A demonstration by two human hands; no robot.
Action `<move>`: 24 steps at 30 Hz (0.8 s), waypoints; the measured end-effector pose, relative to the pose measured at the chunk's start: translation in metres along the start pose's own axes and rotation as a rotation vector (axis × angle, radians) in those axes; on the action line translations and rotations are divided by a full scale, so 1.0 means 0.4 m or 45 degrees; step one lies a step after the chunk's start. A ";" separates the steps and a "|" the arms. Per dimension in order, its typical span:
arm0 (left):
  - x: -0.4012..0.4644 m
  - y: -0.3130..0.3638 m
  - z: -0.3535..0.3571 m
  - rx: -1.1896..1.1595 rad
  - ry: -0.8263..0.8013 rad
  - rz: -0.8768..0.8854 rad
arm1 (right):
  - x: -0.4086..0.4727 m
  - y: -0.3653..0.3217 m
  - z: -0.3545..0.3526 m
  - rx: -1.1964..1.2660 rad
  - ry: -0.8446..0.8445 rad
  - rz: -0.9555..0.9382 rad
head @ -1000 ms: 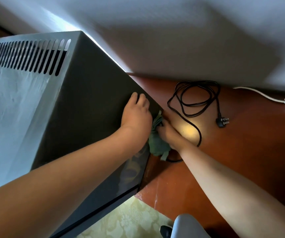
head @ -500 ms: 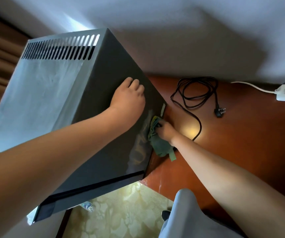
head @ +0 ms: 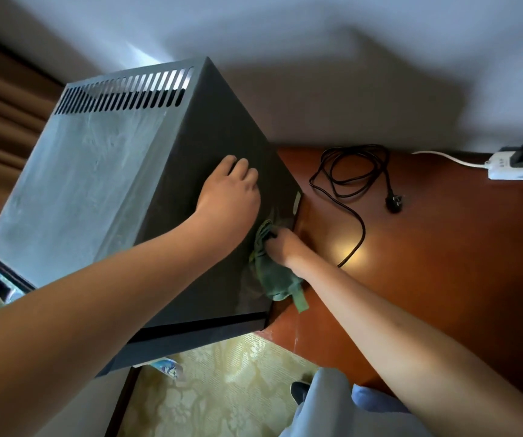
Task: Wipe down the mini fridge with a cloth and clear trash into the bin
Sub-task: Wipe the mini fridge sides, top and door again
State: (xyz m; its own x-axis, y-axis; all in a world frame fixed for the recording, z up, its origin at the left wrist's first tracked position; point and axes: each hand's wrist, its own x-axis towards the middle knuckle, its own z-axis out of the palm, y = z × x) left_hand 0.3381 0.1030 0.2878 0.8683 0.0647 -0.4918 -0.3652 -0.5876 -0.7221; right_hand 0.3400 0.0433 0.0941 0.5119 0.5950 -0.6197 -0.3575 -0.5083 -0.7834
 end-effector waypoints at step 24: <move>0.032 0.040 0.038 -0.022 -0.063 0.031 | -0.018 0.008 -0.008 -0.145 -0.075 0.081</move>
State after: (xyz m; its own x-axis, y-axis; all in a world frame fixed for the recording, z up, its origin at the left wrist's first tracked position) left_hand 0.3384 0.1066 0.2627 0.8416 0.0899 -0.5326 -0.3796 -0.6031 -0.7015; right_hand 0.3375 0.0355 0.0962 0.4430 0.5928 -0.6725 -0.2951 -0.6119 -0.7338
